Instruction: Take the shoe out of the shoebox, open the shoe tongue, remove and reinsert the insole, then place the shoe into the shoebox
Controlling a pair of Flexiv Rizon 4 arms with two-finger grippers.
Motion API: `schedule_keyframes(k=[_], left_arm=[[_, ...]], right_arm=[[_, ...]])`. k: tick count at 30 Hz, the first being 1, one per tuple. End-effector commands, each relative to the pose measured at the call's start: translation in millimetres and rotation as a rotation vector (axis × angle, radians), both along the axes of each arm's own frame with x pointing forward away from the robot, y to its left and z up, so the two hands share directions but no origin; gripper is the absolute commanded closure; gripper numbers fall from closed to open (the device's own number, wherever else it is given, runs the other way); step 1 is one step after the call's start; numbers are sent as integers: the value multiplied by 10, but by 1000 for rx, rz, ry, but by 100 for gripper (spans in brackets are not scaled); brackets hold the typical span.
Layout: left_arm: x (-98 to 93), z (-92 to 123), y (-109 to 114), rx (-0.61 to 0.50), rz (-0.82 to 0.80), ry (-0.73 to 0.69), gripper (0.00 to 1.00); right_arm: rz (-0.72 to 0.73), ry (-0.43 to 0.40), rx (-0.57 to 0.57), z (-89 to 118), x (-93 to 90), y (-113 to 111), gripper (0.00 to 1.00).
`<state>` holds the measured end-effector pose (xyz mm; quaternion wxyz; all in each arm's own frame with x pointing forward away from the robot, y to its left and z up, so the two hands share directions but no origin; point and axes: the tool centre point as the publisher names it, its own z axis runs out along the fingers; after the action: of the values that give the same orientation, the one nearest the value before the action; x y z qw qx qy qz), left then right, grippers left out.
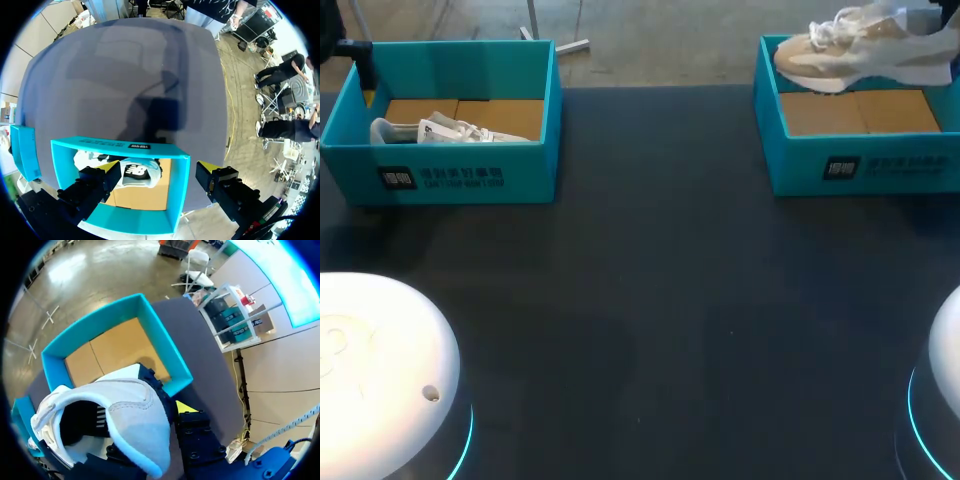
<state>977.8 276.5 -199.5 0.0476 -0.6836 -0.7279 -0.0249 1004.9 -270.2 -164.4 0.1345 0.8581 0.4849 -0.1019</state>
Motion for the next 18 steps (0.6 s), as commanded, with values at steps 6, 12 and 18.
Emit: schedule_keyframes(k=[6,12,18], left_arm=[[-15,3,0,3,0,-3,0],[-15,3,0,3,0,-3,0],[-15,3,0,3,0,-3,0]], right_arm=[[32,-91,-43,16,-231,82,100],[32,-91,-43,16,-231,82,100],[52,-83,-12,-55,-350,335,100]])
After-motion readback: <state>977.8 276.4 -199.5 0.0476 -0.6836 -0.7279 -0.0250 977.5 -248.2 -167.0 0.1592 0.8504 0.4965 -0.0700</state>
